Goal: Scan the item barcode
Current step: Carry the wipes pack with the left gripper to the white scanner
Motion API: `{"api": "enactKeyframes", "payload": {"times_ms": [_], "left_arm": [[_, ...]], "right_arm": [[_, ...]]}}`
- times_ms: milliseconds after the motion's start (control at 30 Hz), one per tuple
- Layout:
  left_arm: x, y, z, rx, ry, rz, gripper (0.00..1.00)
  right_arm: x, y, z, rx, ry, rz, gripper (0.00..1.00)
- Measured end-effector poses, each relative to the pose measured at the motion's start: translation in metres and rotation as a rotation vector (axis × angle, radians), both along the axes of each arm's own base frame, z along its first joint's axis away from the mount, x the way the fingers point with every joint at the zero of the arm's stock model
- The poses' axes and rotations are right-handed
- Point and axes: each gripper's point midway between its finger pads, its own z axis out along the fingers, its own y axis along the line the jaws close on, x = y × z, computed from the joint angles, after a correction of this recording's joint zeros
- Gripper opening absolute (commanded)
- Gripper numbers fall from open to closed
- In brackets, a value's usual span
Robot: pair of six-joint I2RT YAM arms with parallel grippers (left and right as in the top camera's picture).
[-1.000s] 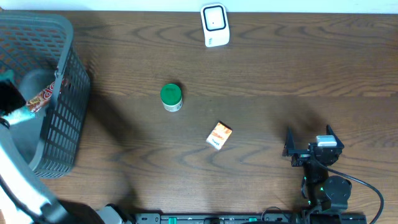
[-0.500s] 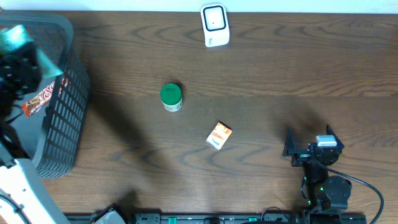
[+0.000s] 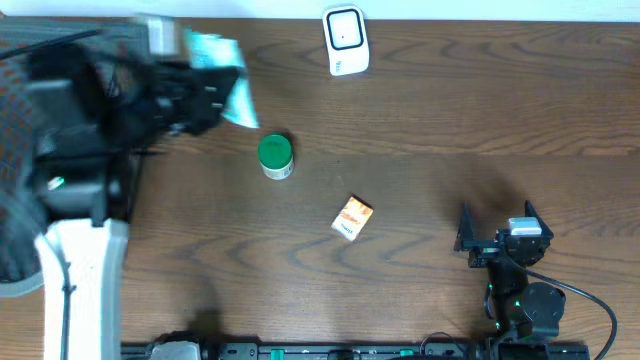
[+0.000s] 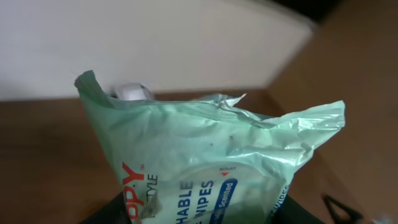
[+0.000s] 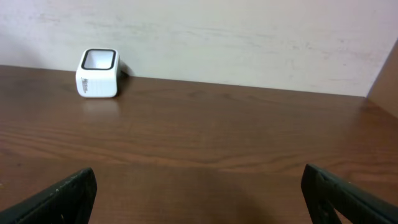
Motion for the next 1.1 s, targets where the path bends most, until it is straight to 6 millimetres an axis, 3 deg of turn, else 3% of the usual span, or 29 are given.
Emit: {"api": "enactKeyframes", "payload": {"times_ms": [133, 367, 500, 700, 800, 967, 1067, 1100], "left_arm": [[0.009, -0.053, -0.036, 0.030, 0.092, -0.113, 0.50], [0.019, -0.139, -0.124, 0.153, 0.257, -0.236, 0.50], [0.014, -0.185, -0.171, 0.220, 0.312, -0.302, 0.50], [-0.005, -0.252, -0.260, 0.320, 0.415, -0.365, 0.50], [-0.009, -0.264, -0.289, 0.359, 0.455, -0.330, 0.50], [-0.014, -0.268, -0.329, 0.428, 0.529, -0.231, 0.50], [-0.013, -0.269, -0.339, 0.440, 0.540, -0.195, 0.51], [-0.013, -0.270, -0.341, 0.440, 0.540, -0.187, 0.59]], "right_arm": [[0.000, 0.000, 0.000, 0.000, 0.000, 0.000, 0.99], [0.000, 0.000, 0.000, 0.000, 0.000, 0.000, 0.99], [0.000, 0.000, 0.000, 0.000, 0.000, 0.000, 0.99], [0.000, 0.000, 0.000, 0.000, 0.000, 0.000, 0.99], [0.000, 0.000, 0.000, 0.000, 0.000, 0.000, 0.99], [0.000, 0.000, 0.000, 0.000, 0.000, 0.000, 0.99], [0.000, 0.000, 0.000, 0.000, 0.000, 0.000, 0.99], [0.000, 0.000, 0.000, 0.000, 0.000, 0.000, 0.99]]}}
